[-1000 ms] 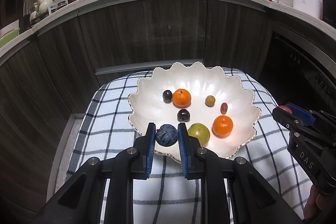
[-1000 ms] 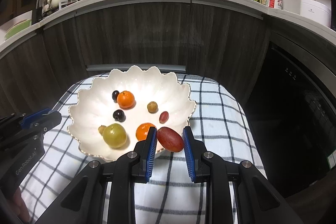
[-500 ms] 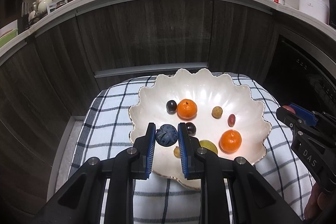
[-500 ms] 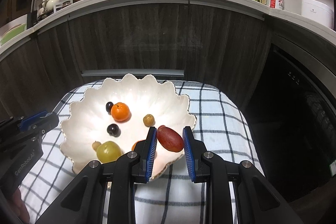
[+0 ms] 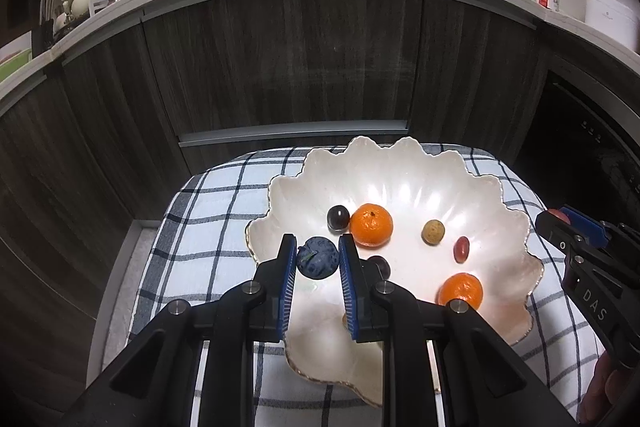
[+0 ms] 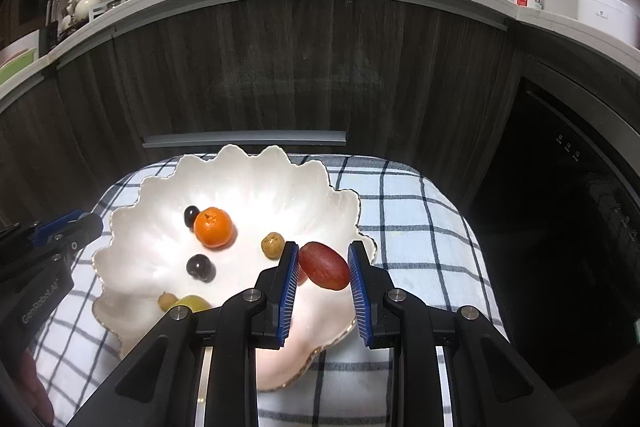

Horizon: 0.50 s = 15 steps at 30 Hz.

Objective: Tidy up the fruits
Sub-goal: 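Carry the blueberry over the bowl with the left tool while the right tool carries the grape there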

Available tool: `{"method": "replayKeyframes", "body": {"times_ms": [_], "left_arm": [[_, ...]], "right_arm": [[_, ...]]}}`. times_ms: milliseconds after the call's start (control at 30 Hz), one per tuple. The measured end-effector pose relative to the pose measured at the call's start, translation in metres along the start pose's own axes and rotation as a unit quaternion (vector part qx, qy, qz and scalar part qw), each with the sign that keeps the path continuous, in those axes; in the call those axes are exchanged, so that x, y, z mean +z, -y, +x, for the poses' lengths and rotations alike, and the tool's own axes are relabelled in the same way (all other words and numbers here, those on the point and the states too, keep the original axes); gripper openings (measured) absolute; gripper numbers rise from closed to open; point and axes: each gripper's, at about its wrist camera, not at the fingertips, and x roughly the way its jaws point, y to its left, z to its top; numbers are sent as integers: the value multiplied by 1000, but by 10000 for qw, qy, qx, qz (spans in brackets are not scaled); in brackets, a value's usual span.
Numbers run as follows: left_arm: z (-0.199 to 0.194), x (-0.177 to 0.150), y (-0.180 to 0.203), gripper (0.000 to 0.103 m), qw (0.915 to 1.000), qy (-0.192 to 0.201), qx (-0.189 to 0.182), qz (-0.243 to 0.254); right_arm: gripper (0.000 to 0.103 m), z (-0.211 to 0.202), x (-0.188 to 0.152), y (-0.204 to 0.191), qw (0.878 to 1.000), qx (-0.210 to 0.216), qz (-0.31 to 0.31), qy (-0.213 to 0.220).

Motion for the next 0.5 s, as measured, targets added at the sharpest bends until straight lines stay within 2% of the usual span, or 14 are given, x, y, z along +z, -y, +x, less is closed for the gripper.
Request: {"method": "replayKeyframes", "body": {"times_ms": [500], "left_arm": [[33, 1, -5, 22, 9997, -239, 26, -7]], "right_arm": [[27, 33, 1, 0, 9996, -40, 86, -274]]}}
